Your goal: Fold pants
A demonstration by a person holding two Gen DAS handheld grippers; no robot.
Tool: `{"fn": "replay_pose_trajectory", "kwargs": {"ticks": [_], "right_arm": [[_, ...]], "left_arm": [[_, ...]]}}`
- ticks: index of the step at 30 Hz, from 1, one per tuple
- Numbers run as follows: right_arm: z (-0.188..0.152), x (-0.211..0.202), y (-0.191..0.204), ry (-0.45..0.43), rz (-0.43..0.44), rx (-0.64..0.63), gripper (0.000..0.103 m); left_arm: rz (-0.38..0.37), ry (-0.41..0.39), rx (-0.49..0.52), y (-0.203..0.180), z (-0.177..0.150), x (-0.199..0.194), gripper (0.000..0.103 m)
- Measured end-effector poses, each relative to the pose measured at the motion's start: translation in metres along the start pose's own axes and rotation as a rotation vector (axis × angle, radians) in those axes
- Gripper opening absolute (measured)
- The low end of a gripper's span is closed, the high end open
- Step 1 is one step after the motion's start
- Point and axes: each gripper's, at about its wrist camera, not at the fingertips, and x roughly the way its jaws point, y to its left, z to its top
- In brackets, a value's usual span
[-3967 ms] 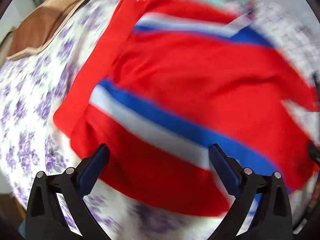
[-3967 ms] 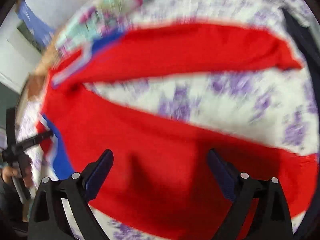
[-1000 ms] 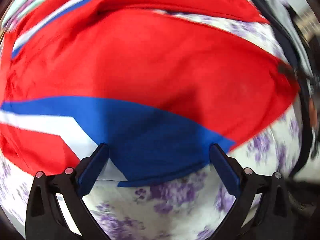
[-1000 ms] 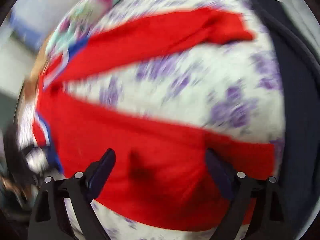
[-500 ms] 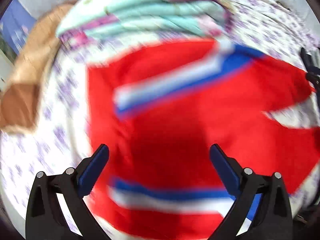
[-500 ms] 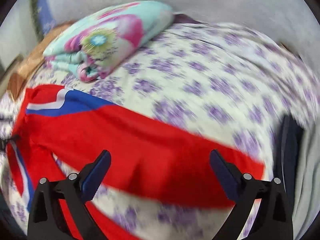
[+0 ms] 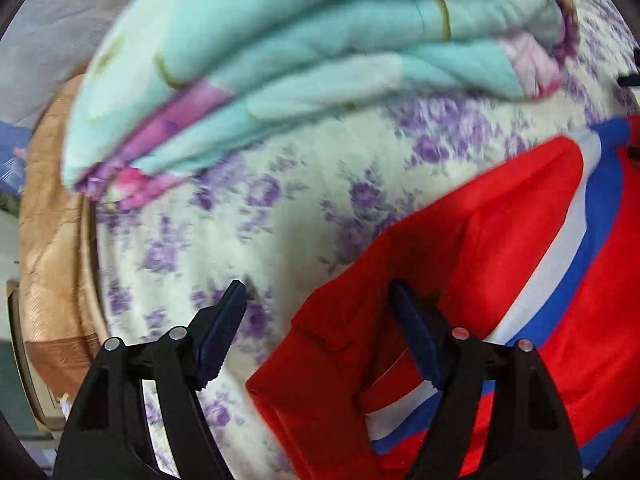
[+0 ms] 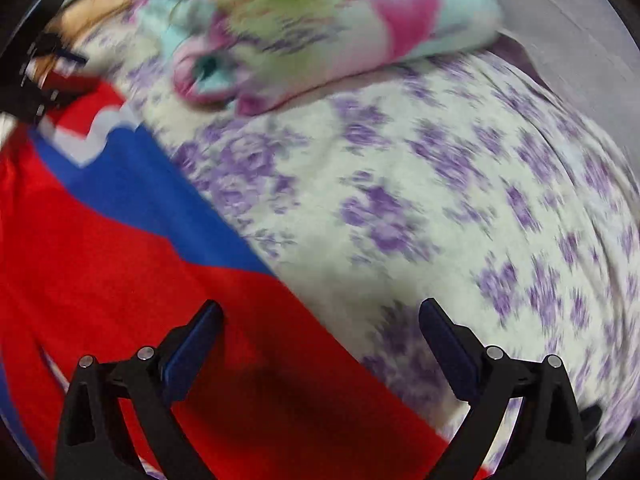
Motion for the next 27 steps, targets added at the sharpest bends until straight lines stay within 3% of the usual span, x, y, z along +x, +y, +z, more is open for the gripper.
{"fn": "replay_pose_trajectory", "kwargs": {"ticks": [2, 3, 5, 6, 8, 10, 12, 17, 20, 22, 27], "right_arm": [[0.003, 0.003, 0.007, 0.0, 0.03, -0.015, 0.098], [0.004, 0.005, 0.009, -0.001, 0.059, -0.005, 0.096], [0.005, 0.008, 0.013, 0.016, 0.144, 0.0, 0.065], [0.006, 0.006, 0.016, 0.013, 0.164, -0.014, 0.057], [0.009, -0.003, 0.021, 0.021, 0.215, -0.033, 0.008], [0.011, -0.02, 0.021, 0.002, 0.225, -0.022, 0.006], [0.007, -0.048, 0.015, -0.092, 0.226, 0.005, 0.006], [-0.037, -0.135, 0.017, -0.227, 0.262, 0.057, 0.006], [-0.072, -0.16, 0.029, -0.244, 0.306, 0.093, 0.006], [-0.094, -0.167, 0.044, -0.237, 0.326, 0.093, 0.006], [-0.145, -0.161, 0.09, -0.186, 0.417, 0.15, 0.009]], "left_arm": [[-0.026, -0.009, 0.011, 0.0, 0.0, 0.0, 0.068], [-0.054, -0.007, 0.012, 0.0, -0.001, 0.0, 0.059], [-0.079, 0.0, 0.015, 0.0, -0.001, -0.003, 0.042], [-0.068, 0.004, 0.023, -0.001, -0.001, -0.003, 0.029], [-0.05, 0.007, 0.032, -0.004, 0.0, -0.008, 0.022], [-0.036, -0.01, 0.033, -0.006, -0.002, -0.022, 0.017], [-0.061, -0.061, 0.006, 0.0, -0.009, -0.049, 0.017], [-0.051, -0.22, 0.016, -0.007, -0.045, -0.132, 0.017], [-0.074, -0.287, 0.009, -0.019, -0.08, -0.171, 0.017], [-0.088, -0.302, -0.015, -0.021, -0.099, -0.176, 0.017], [-0.119, -0.273, -0.085, -0.041, -0.171, -0.182, 0.018]]}}
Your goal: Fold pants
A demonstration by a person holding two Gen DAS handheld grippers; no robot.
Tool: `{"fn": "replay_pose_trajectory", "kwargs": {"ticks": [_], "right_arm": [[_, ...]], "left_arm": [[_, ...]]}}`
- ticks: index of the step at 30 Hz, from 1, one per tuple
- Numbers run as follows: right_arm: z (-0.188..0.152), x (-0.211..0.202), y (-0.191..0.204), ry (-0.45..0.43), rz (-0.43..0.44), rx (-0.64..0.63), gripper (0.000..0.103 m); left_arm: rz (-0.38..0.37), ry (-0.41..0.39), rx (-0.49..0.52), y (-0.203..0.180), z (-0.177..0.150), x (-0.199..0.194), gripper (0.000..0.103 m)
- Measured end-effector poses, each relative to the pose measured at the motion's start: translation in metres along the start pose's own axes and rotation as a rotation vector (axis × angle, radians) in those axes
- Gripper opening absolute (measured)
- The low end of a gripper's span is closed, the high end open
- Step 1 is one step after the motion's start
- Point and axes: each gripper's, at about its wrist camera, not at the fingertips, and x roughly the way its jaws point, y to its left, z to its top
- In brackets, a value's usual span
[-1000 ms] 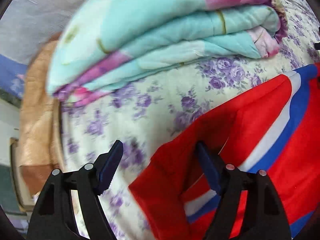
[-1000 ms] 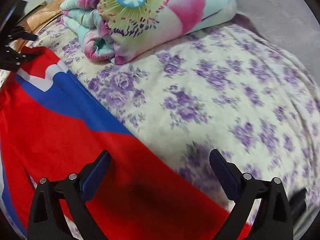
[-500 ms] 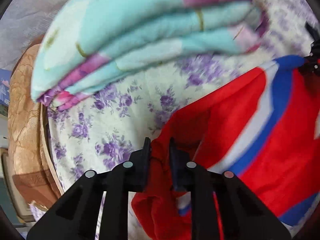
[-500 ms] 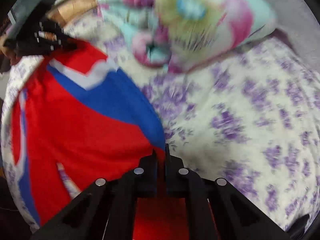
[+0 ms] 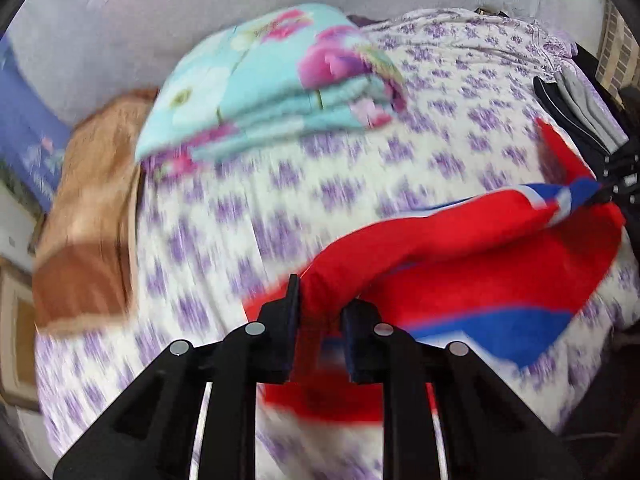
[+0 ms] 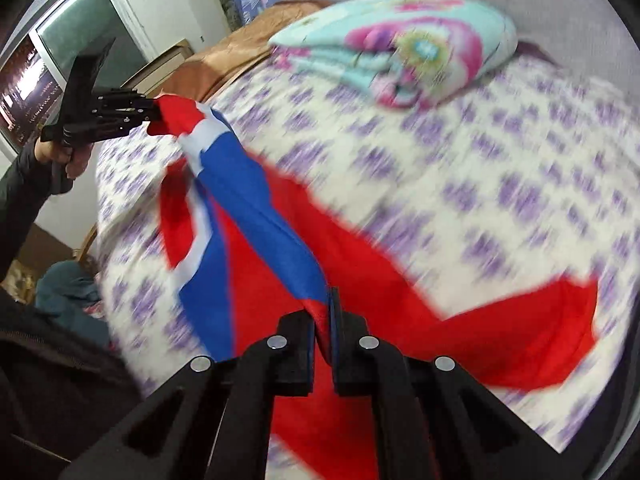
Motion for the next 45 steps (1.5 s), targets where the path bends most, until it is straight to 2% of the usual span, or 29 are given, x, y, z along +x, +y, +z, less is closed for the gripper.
{"fn": "replay_pose_trajectory", "kwargs": {"ticks": [4, 7, 9, 10, 11, 12, 13, 15, 19, 21, 22, 25, 28, 30, 34, 35, 36, 37, 39, 41, 45], "right_arm": [[-0.041, 0.03, 0.029, 0.058, 0.005, 0.02, 0.012], [-0.058, 0.052, 0.04, 0.085, 0.001, 0.043, 0.016], [-0.063, 0.063, 0.039, 0.122, 0.018, 0.071, 0.043], [-0.065, 0.065, 0.041, 0.13, 0.039, 0.076, 0.064], [-0.065, 0.064, 0.045, 0.124, 0.052, 0.065, 0.072], [-0.066, 0.061, 0.049, 0.118, 0.041, 0.048, 0.072], [-0.067, 0.057, 0.053, 0.115, 0.02, 0.036, 0.072], [-0.066, 0.044, 0.051, 0.083, 0.008, 0.053, 0.072], [-0.058, 0.003, 0.019, -0.058, -0.045, 0.169, 0.076], [-0.056, -0.015, -0.007, -0.125, -0.111, 0.267, 0.076], [-0.056, -0.023, -0.025, -0.151, -0.173, 0.328, 0.077], [-0.056, -0.037, -0.075, -0.162, -0.357, 0.517, 0.077], [-0.055, -0.043, -0.095, -0.17, -0.41, 0.587, 0.077], [-0.05, -0.04, -0.096, -0.181, -0.372, 0.602, 0.077], [-0.026, -0.015, -0.058, -0.173, -0.205, 0.49, 0.077], [-0.017, -0.004, -0.043, -0.159, -0.122, 0.446, 0.075], [-0.008, 0.008, -0.027, -0.14, -0.053, 0.402, 0.073], [-0.001, 0.016, -0.016, -0.127, -0.02, 0.375, 0.07], [0.019, 0.039, 0.014, -0.095, 0.078, 0.298, 0.065], [0.046, 0.061, 0.041, -0.076, 0.163, 0.216, 0.064], [0.082, 0.103, 0.075, -0.007, 0.195, 0.094, 0.066]], "left_arm": [[-0.043, 0.05, -0.119, -0.001, -0.055, 0.013, 0.018], [-0.031, 0.107, -0.184, -0.003, -0.085, 0.032, 0.019], [-0.032, 0.133, -0.214, -0.001, -0.094, 0.038, 0.022], [-0.029, 0.153, -0.224, -0.001, -0.097, 0.04, 0.03], [-0.012, 0.162, -0.226, -0.001, -0.099, 0.04, 0.036], [0.021, 0.176, -0.228, 0.0, -0.101, 0.04, 0.05], [0.05, 0.185, -0.234, 0.001, -0.101, 0.038, 0.055], [0.058, 0.176, -0.234, 0.001, -0.1, 0.027, 0.054], [0.078, 0.091, -0.204, -0.004, -0.086, -0.006, 0.064], [0.059, 0.049, -0.203, -0.008, -0.078, -0.017, 0.069], [0.052, 0.036, -0.202, -0.01, -0.075, -0.02, 0.072], [0.041, 0.005, -0.194, -0.017, -0.068, -0.033, 0.076], [0.069, 0.011, -0.159, -0.018, -0.068, -0.04, 0.079], [0.07, 0.02, -0.185, -0.011, -0.07, -0.042, 0.079], [0.015, 0.056, -0.269, -0.006, -0.068, -0.021, 0.08], [-0.011, 0.067, -0.275, -0.01, -0.066, -0.01, 0.08], [-0.021, 0.077, -0.272, -0.014, -0.065, -0.002, 0.08], [-0.026, 0.092, -0.265, -0.019, -0.064, 0.007, 0.08], [-0.013, 0.144, -0.238, -0.029, -0.064, 0.03, 0.08], [0.013, 0.19, -0.224, -0.034, -0.065, 0.048, 0.08], [0.056, 0.221, -0.266, -0.024, -0.073, 0.06, 0.08]]}}
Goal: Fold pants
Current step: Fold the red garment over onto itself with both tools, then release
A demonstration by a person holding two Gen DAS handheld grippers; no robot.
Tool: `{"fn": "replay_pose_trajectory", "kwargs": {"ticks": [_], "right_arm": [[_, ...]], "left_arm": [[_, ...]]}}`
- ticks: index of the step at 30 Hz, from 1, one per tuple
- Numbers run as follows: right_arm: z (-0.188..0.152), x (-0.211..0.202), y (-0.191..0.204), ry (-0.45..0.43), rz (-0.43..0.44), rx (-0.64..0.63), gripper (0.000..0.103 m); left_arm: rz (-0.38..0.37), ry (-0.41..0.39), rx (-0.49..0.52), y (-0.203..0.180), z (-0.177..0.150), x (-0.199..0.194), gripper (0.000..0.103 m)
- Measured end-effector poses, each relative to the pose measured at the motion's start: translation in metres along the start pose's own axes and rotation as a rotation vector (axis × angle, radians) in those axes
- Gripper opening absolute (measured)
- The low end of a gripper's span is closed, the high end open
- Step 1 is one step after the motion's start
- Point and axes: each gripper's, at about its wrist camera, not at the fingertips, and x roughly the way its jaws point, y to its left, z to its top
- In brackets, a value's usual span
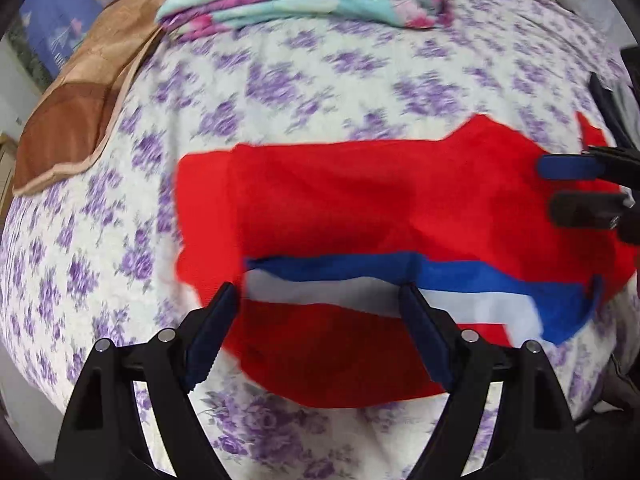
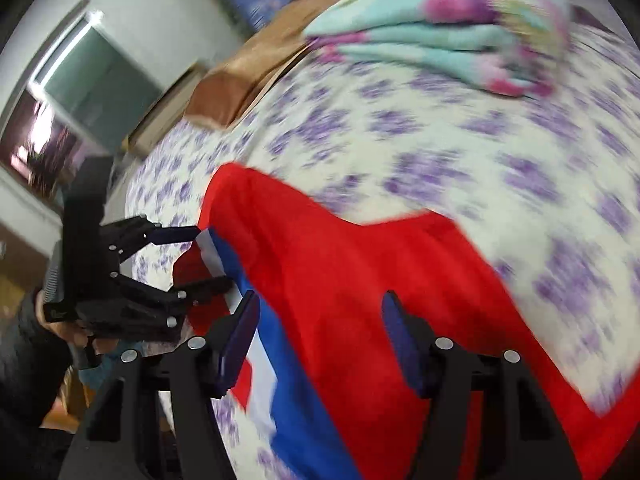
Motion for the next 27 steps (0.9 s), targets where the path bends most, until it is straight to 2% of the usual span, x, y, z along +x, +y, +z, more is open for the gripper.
{"fn": "replay_pose_trajectory", "kwargs": {"ticks": [1, 2, 3, 4, 5, 6, 7, 8, 9, 10, 11, 12, 13, 14, 15, 17, 18, 19, 20, 21, 22, 23, 25, 27], "right_arm": [[0.005, 0.012, 0.003, 0.031, 0.011, -0.021, 0.068], [0.009, 0.028, 0.004, 0.069, -0.038, -0.053, 0.068], [0.012, 0.04, 0.0, 0.089, -0.133, -0.078, 0.066], [0.013, 0.045, -0.008, 0.084, -0.225, -0.095, 0.052], [0.018, 0.044, -0.02, 0.043, -0.264, -0.085, 0.034], [0.023, 0.038, -0.034, 0.017, -0.255, -0.029, 0.026], [0.027, 0.035, -0.044, 0.008, -0.244, 0.034, 0.012], [0.03, 0.029, -0.05, -0.008, -0.246, 0.1, 0.011], [0.032, 0.023, -0.046, -0.036, -0.272, 0.108, 0.014], [0.033, 0.014, -0.032, -0.09, -0.358, 0.072, 0.043], [0.033, 0.01, -0.018, -0.123, -0.4, 0.038, 0.08], [0.032, 0.009, -0.008, -0.132, -0.357, 0.013, 0.082], [0.033, 0.012, 0.003, -0.117, -0.27, -0.015, 0.08], [0.033, 0.022, 0.018, -0.071, -0.199, -0.058, 0.08], [0.033, 0.029, 0.029, -0.046, -0.186, -0.097, 0.08], [0.034, 0.048, 0.04, 0.007, -0.202, -0.171, 0.08], [0.035, 0.058, 0.035, 0.039, -0.234, -0.17, 0.08], [0.037, 0.064, 0.024, 0.059, -0.298, -0.163, 0.08], [0.039, 0.066, 0.011, 0.063, -0.377, -0.161, 0.073], [0.04, 0.063, 0.0, 0.05, -0.401, -0.16, 0.063], [0.04, 0.049, -0.011, 0.022, -0.368, -0.132, 0.053], [0.039, 0.039, -0.015, 0.004, -0.371, -0.098, 0.065], [0.03, 0.002, -0.025, -0.083, -0.482, -0.042, 0.09], [0.013, -0.028, -0.043, -0.117, -0.496, -0.01, 0.09]], "left_arm": [[0.006, 0.006, -0.021, 0.006, -0.003, 0.002, 0.08], [0.006, 0.01, -0.035, 0.012, -0.005, 0.003, 0.08], [0.008, 0.015, -0.046, 0.017, -0.008, 0.004, 0.081], [0.018, 0.018, -0.056, 0.023, -0.011, 0.006, 0.083], [0.041, 0.026, -0.067, 0.031, -0.015, 0.009, 0.084], [0.057, 0.037, -0.085, 0.038, -0.017, 0.01, 0.085], [0.059, 0.042, -0.114, 0.046, -0.02, 0.01, 0.085], [0.033, 0.03, -0.165, 0.056, -0.022, 0.004, 0.085], [0.016, 0.012, -0.195, 0.06, -0.024, -0.001, 0.084], [0.012, -0.009, -0.212, 0.063, -0.025, -0.007, 0.083], [0.012, -0.035, -0.213, 0.062, -0.024, -0.014, 0.083], [0.002, -0.052, -0.206, 0.059, -0.023, -0.019, 0.083], [-0.024, -0.078, -0.193, 0.054, -0.021, -0.024, 0.083], [-0.036, -0.094, -0.178, 0.049, -0.018, -0.025, 0.083], [-0.038, -0.103, -0.159, 0.044, -0.015, -0.024, 0.084], [0.02, -0.076, -0.114, 0.036, -0.005, -0.007, 0.084], [0.056, -0.052, -0.1, 0.036, -0.001, 0.004, 0.084], [0.098, -0.026, -0.093, 0.037, 0.002, 0.017, 0.089], [0.136, 0.019, -0.098, 0.047, 0.005, 0.034, 0.093], [0.119, 0.042, -0.129, 0.055, 0.005, 0.04, 0.096], [0.068, 0.057, -0.203, 0.066, 0.007, 0.039, 0.096], [0.056, 0.056, -0.237, 0.071, 0.007, 0.034, 0.096], [0.082, 0.028, -0.235, 0.071, 0.007, 0.022, 0.096], [0.114, -0.001, -0.199, 0.064, 0.006, 0.007, 0.096]]}}
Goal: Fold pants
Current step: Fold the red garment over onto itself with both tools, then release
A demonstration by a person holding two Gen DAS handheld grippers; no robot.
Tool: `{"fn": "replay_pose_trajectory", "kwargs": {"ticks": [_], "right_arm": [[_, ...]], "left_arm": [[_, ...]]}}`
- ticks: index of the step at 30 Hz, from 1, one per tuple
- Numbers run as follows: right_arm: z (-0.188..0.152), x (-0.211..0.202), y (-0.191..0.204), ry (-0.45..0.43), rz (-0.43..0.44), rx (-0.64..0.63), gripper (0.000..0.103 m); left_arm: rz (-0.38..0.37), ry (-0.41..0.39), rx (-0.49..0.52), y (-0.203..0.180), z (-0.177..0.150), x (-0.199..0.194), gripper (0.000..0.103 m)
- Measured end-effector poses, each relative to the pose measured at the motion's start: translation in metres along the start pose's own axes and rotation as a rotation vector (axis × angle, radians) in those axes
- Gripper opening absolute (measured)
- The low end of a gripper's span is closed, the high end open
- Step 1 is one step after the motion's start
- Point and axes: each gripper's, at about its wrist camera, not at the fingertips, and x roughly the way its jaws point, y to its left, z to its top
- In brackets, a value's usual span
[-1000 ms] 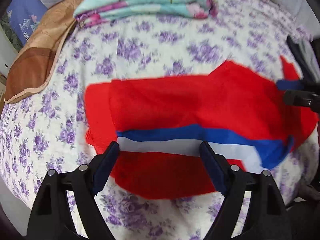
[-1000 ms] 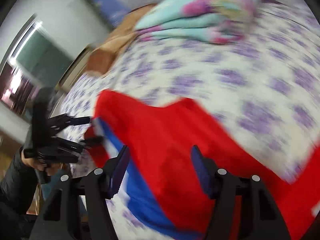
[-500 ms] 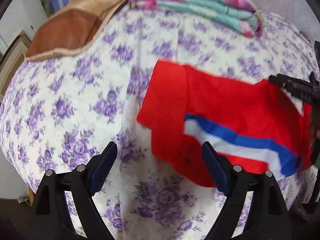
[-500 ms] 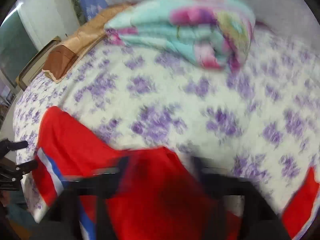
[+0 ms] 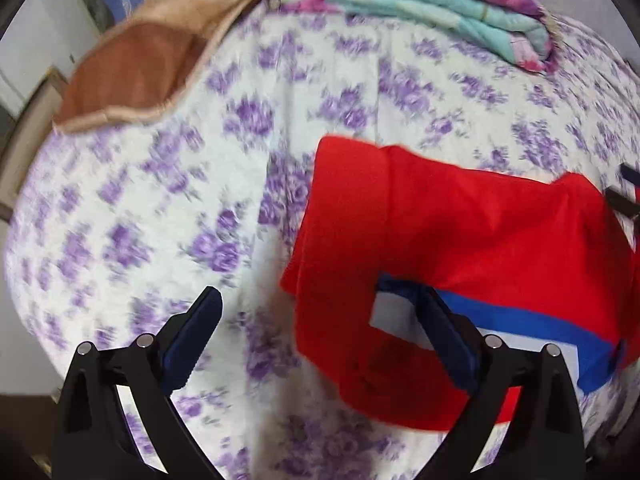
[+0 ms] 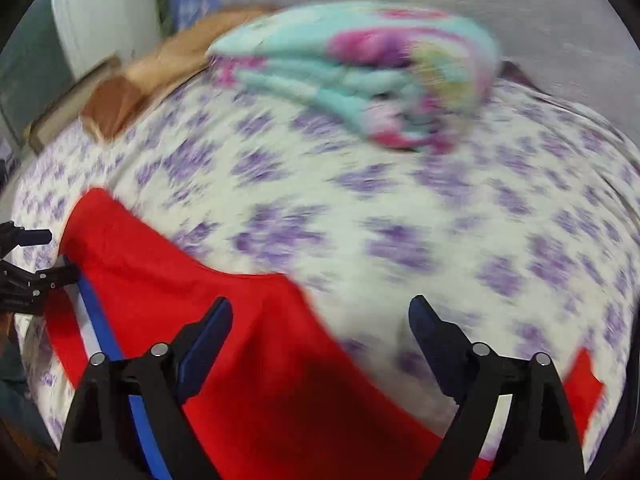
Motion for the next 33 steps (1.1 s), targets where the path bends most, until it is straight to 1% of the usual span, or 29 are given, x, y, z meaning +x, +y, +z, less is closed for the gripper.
{"fn": "replay_pose_trajectory", "kwargs": {"ticks": [1, 2, 3, 4, 5, 7, 8, 10, 12, 13, 14, 15, 16, 17, 18, 19, 22, 23, 24, 26, 28, 30, 31, 33], "right_arm": [[-0.009, -0.007, -0.022, 0.026, -0.06, 0.027, 0.09], [-0.016, -0.009, -0.035, 0.038, -0.117, 0.038, 0.09], [-0.026, -0.014, -0.055, 0.052, -0.191, 0.061, 0.09], [-0.036, -0.017, -0.077, 0.072, -0.238, 0.112, 0.09], [-0.044, -0.018, -0.097, 0.092, -0.245, 0.168, 0.09], [-0.061, -0.015, -0.136, 0.149, -0.252, 0.298, 0.09], [-0.067, -0.012, -0.145, 0.164, -0.255, 0.323, 0.09], [-0.073, 0.0, -0.15, 0.197, -0.256, 0.319, 0.09], [-0.074, 0.022, -0.144, 0.252, -0.294, 0.274, 0.086], [-0.078, 0.031, -0.145, 0.272, -0.298, 0.271, 0.083], [-0.078, 0.031, -0.145, 0.25, -0.289, 0.298, 0.077], [-0.08, 0.026, -0.153, 0.23, -0.278, 0.35, 0.069], [-0.081, 0.018, -0.159, 0.215, -0.287, 0.386, 0.041], [-0.084, 0.01, -0.166, 0.197, -0.272, 0.418, 0.018], [-0.087, -0.001, -0.173, 0.165, -0.228, 0.455, 0.011], [-0.091, -0.014, -0.179, 0.124, -0.184, 0.484, 0.009], [-0.105, -0.066, -0.187, 0.007, -0.132, 0.487, 0.009], [-0.115, -0.09, -0.19, -0.044, -0.114, 0.502, 0.009], [-0.122, -0.106, -0.192, -0.075, -0.107, 0.516, 0.009], [-0.148, -0.143, -0.198, -0.142, -0.044, 0.555, 0.009], [-0.163, -0.157, -0.199, -0.152, -0.023, 0.571, 0.009], [-0.193, -0.164, -0.198, -0.118, -0.013, 0.608, 0.009], [-0.213, -0.163, -0.199, -0.091, -0.002, 0.645, 0.009], [-0.236, -0.153, -0.196, -0.051, 0.008, 0.698, 0.009]], "left_arm": [[-0.001, -0.023, 0.009, -0.004, -0.002, -0.01, 0.095], [-0.013, -0.035, 0.021, -0.007, -0.004, -0.016, 0.095], [-0.028, -0.046, 0.038, -0.012, -0.006, -0.023, 0.095], [-0.042, -0.059, 0.052, -0.016, -0.007, -0.029, 0.095], [-0.06, -0.075, 0.061, -0.022, -0.009, -0.037, 0.095], [-0.108, -0.083, 0.068, -0.032, -0.012, -0.044, 0.095], [-0.137, -0.081, 0.074, -0.04, -0.014, -0.045, 0.095], [-0.143, -0.056, 0.083, -0.054, -0.017, -0.038, 0.095], [-0.145, -0.024, 0.081, -0.065, -0.026, -0.031, 0.095], [-0.16, -0.007, 0.073, -0.071, -0.028, -0.028, 0.095], [-0.175, -0.001, 0.068, -0.072, -0.032, -0.028, 0.095], [-0.189, 0.004, 0.066, -0.076, -0.032, -0.026, 0.095], [-0.196, 0.009, 0.066, -0.078, -0.034, -0.024, 0.095], [-0.199, 0.018, 0.068, -0.081, -0.036, -0.021, 0.095], [-0.202, 0.027, 0.074, -0.084, -0.039, -0.018, 0.095], [-0.203, 0.036, 0.084, -0.086, -0.04, -0.014, 0.095], [-0.136, 0.061, 0.122, -0.093, -0.047, -0.001, 0.095], [-0.132, 0.055, 0.127, -0.095, -0.048, 0.001, 0.095], [-0.131, 0.053, 0.126, -0.095, -0.049, 0.002, 0.096], [-0.137, 0.057, 0.119, -0.095, -0.048, 0.003, 0.097], [-0.142, 0.063, 0.114, -0.095, -0.046, 0.005, 0.098], [-0.144, 0.072, 0.112, -0.095, -0.045, 0.008, 0.098], [-0.143, 0.076, 0.111, -0.095, -0.044, 0.009, 0.098], [-0.14, 0.078, 0.115, -0.096, -0.044, 0.009, 0.098]]}}
